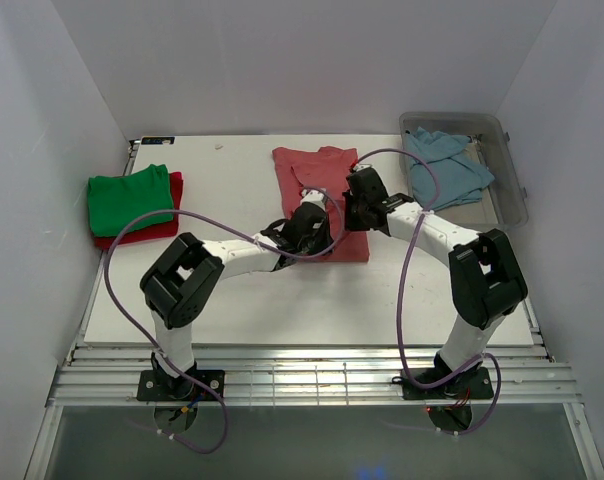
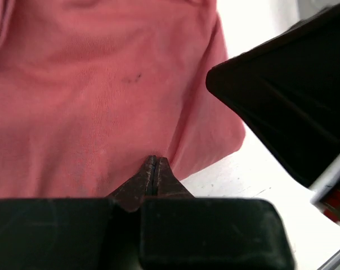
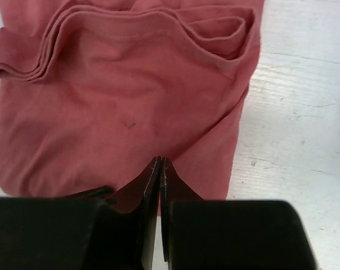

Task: Fold and stack the t-shirts
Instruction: Fold the tshirt

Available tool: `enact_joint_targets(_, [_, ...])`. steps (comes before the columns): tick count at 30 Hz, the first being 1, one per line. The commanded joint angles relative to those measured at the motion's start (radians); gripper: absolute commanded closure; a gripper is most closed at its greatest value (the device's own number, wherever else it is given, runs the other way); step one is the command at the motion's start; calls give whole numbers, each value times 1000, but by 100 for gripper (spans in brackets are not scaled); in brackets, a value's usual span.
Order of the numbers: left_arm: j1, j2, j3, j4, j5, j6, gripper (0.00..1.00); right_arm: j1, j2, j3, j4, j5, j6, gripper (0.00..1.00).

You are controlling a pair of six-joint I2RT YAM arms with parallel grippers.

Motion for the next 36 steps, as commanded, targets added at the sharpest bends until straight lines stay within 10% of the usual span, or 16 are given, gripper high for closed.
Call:
enact_joint_targets(1, [4, -24, 9, 58, 38, -16, 100, 5, -21, 10, 74, -88, 29, 92])
enact_joint_targets(24, [-107, -205, -516, 132, -47, -118, 100, 19, 188, 7, 246, -414, 128, 92])
enact_joint_targets(36, [-270, -342, -691, 44, -122, -279, 100, 44, 231, 19, 231, -339, 125, 92])
